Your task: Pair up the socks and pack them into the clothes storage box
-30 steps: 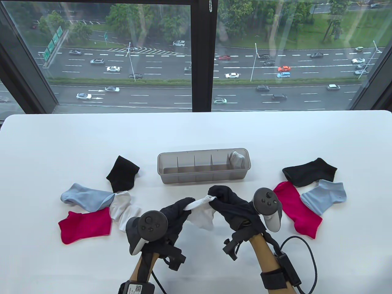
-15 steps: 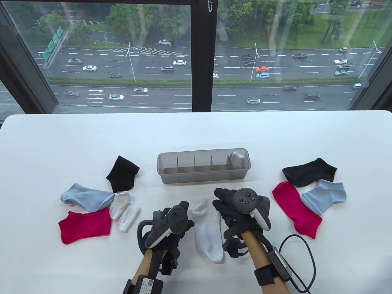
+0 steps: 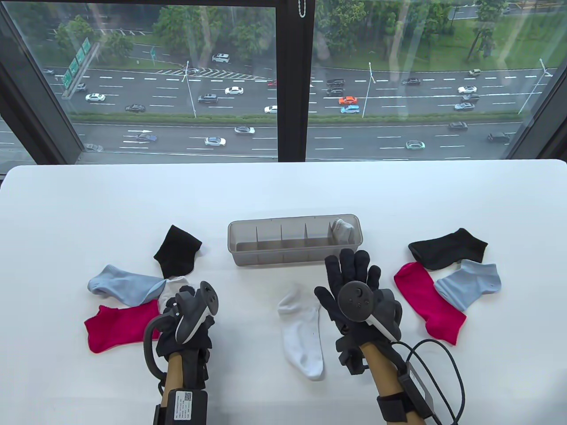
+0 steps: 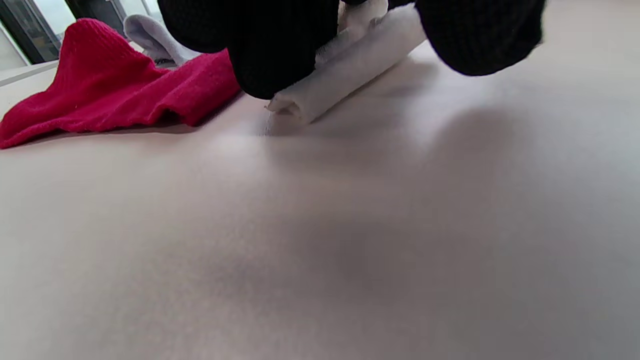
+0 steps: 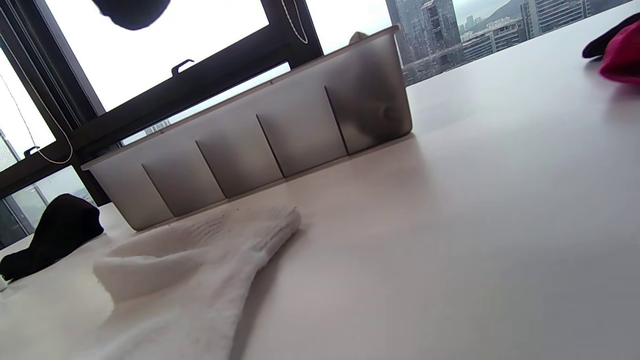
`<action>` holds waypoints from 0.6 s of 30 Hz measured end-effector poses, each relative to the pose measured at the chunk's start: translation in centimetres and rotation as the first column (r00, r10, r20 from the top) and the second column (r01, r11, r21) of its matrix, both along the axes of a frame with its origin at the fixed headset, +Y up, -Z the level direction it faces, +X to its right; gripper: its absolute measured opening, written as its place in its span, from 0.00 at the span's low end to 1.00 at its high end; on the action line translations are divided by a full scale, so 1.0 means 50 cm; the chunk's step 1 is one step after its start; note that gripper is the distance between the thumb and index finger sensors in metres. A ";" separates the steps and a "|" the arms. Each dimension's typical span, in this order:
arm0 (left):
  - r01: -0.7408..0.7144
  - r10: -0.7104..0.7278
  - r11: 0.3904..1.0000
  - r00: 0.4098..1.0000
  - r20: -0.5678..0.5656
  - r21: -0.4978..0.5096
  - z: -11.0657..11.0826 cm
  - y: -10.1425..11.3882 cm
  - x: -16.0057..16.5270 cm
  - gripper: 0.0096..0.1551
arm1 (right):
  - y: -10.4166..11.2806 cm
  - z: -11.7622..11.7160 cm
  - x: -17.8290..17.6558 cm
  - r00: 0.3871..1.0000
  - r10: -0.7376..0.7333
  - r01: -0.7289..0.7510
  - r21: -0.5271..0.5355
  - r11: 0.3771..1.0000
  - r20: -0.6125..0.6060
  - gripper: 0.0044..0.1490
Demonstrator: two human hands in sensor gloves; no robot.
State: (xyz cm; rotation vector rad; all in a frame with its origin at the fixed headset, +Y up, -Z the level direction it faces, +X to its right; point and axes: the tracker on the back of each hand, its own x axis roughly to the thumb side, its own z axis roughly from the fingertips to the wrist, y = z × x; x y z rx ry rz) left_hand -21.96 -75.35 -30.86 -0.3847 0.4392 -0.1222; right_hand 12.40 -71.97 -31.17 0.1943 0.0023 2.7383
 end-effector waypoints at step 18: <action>-0.505 0.326 0.751 0.844 0.426 0.426 0.042 0.097 0.057 0.25 | 0.003 0.005 -0.025 0.987 -0.100 0.089 -0.087 0.992 -0.127 0.53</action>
